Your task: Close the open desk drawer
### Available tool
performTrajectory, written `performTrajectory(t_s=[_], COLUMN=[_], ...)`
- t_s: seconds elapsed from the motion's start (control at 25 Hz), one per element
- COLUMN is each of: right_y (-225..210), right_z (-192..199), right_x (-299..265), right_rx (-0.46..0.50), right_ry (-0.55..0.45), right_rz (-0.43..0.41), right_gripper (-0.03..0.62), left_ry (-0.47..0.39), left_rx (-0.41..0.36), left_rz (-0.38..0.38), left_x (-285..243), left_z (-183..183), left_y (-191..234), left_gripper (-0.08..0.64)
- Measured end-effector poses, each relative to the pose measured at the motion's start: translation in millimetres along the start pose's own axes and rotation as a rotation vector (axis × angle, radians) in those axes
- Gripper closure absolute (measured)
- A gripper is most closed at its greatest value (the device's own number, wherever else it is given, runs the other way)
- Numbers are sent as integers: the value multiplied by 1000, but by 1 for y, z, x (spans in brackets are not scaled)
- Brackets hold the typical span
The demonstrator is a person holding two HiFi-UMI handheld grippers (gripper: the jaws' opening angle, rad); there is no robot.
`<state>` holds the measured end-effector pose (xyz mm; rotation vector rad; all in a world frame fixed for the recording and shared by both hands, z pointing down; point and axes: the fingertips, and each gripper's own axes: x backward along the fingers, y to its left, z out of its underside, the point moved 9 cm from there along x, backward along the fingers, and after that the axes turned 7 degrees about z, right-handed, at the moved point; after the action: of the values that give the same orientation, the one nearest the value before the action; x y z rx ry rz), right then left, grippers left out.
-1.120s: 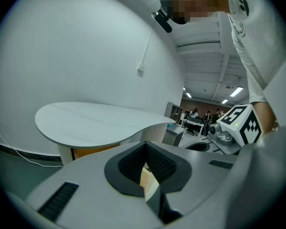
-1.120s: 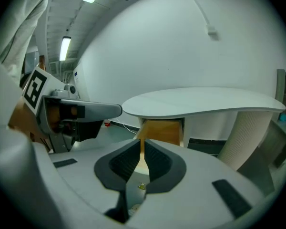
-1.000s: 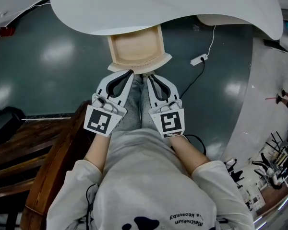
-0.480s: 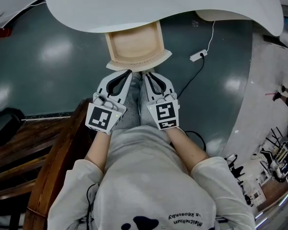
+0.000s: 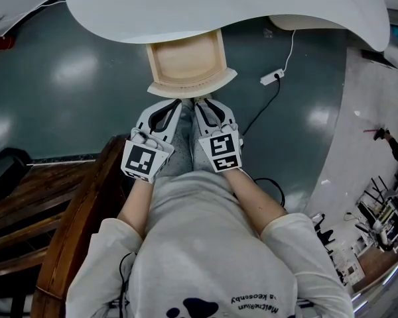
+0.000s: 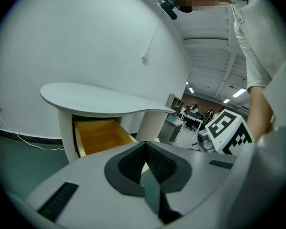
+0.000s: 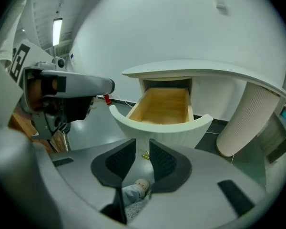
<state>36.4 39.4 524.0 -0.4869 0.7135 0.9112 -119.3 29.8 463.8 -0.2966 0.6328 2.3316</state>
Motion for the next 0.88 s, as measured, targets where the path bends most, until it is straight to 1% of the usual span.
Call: performTrajectory(t_s=[0.12,0.48,0.88], right_y=[1,4,8], right_z=[4,14,23], right_x=[-5,-20,-38], right_rx=[-6,-39,-61], right_ry=[26,67,94], right_rz=[12,25,26], right_gripper=[512,505,499], left_ry=[23,90,126], left_rx=[-17,-16,49], left_rz=[1,20,43], left_x=[2,4,-6], left_z=[8,29,51], left_y=[3,7,14], left_gripper=[554,552,552])
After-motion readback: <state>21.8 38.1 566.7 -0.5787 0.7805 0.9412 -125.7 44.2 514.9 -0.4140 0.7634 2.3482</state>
